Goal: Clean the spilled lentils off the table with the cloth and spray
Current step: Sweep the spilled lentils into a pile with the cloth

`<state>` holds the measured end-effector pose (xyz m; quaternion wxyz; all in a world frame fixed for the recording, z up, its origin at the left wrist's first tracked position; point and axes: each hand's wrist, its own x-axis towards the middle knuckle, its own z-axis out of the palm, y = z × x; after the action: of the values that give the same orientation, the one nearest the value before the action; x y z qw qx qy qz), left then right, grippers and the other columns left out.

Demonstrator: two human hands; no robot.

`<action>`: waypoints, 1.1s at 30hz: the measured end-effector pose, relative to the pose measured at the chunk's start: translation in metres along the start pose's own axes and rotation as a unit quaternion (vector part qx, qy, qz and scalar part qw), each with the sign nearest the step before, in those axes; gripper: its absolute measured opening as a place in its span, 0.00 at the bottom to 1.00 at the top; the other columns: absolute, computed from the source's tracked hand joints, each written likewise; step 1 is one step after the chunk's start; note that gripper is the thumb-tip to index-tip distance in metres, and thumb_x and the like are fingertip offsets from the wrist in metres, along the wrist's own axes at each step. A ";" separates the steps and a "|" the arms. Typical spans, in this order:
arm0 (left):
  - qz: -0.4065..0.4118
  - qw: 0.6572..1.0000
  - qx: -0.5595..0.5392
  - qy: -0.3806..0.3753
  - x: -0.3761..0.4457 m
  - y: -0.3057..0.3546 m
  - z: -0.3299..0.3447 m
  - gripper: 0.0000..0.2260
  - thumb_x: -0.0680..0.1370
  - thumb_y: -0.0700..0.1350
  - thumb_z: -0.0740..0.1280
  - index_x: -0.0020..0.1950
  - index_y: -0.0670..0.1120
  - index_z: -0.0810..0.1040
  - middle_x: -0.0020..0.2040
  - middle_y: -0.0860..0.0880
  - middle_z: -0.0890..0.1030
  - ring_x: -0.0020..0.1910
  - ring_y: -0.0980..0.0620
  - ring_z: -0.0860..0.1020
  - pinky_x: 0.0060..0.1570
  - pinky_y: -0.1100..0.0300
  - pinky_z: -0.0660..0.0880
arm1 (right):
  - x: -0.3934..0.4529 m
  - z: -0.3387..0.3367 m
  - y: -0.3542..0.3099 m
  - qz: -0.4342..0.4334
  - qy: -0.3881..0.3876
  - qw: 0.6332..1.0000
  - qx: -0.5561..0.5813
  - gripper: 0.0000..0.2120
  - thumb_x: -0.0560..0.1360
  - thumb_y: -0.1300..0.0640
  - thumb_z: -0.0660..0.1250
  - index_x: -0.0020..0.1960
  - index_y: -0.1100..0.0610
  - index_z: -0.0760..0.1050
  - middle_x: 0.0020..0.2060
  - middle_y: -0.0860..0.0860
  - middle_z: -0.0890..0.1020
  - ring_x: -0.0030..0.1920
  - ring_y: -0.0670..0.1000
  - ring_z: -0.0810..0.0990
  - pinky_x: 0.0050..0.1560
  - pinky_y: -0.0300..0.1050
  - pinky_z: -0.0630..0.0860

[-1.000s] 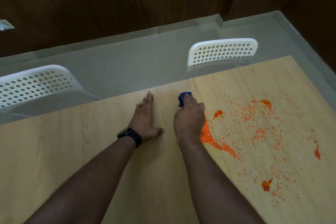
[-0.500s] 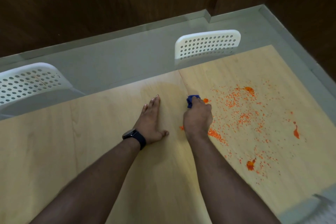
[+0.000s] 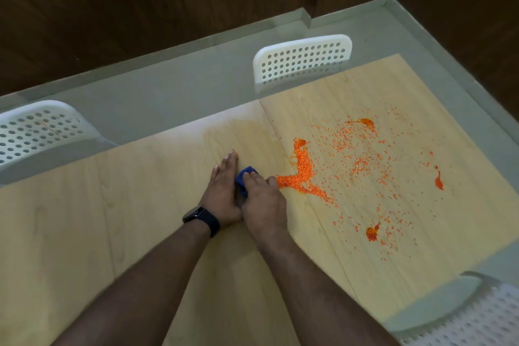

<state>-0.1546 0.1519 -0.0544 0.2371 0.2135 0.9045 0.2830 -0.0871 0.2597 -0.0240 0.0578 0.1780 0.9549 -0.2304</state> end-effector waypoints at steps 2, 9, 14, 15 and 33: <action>-0.003 1.000 0.008 -0.002 -0.001 0.001 0.001 0.59 0.68 0.51 0.77 0.85 0.48 0.37 0.86 0.52 0.43 0.84 0.54 0.42 0.79 0.60 0.36 | -0.003 -0.002 0.009 0.004 -0.010 1.000 -0.015 0.26 0.83 0.57 0.63 0.80 0.52 0.66 0.77 0.48 0.71 0.69 0.56 0.69 0.62 0.46 0.74; -0.019 1.000 0.022 -0.003 -0.006 0.007 0.006 0.63 0.68 0.54 0.82 0.84 0.51 0.35 0.85 0.54 0.41 0.84 0.54 0.43 0.80 0.58 0.39 | 0.005 -0.031 0.067 0.083 0.049 0.994 -0.046 0.26 0.81 0.61 0.59 0.79 0.52 0.68 0.76 0.47 0.73 0.68 0.55 0.70 0.63 0.47 0.72; -0.012 1.000 0.015 -0.005 -0.010 0.014 0.015 0.62 0.69 0.54 0.82 0.84 0.52 0.35 0.85 0.56 0.41 0.82 0.56 0.42 0.78 0.59 0.39 | -0.008 -0.044 0.086 0.092 0.063 0.993 -0.034 0.29 0.79 0.65 0.60 0.80 0.53 0.68 0.76 0.47 0.73 0.67 0.55 0.70 0.64 0.50 0.74; -0.008 1.000 0.016 -0.005 -0.011 0.015 0.018 0.62 0.69 0.55 0.82 0.84 0.52 0.35 0.85 0.56 0.41 0.83 0.56 0.42 0.78 0.59 0.39 | -0.016 -0.043 0.083 0.070 0.063 0.995 -0.026 0.30 0.77 0.66 0.61 0.79 0.53 0.70 0.75 0.47 0.74 0.65 0.55 0.71 0.62 0.49 0.75; -0.026 0.998 0.047 0.033 0.011 0.063 0.052 0.61 0.71 0.63 0.77 0.84 0.49 0.34 0.86 0.50 0.43 0.84 0.51 0.43 0.82 0.51 0.38 | 0.004 -0.067 0.151 0.056 0.070 0.996 -0.029 0.28 0.79 0.66 0.60 0.76 0.51 0.73 0.73 0.46 0.77 0.63 0.54 0.72 0.58 0.48 0.74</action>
<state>-0.1191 0.2264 -0.0569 0.2036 0.1913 0.9296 0.2405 -0.0378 0.4168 -0.0287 0.0082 0.2450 0.9515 -0.1856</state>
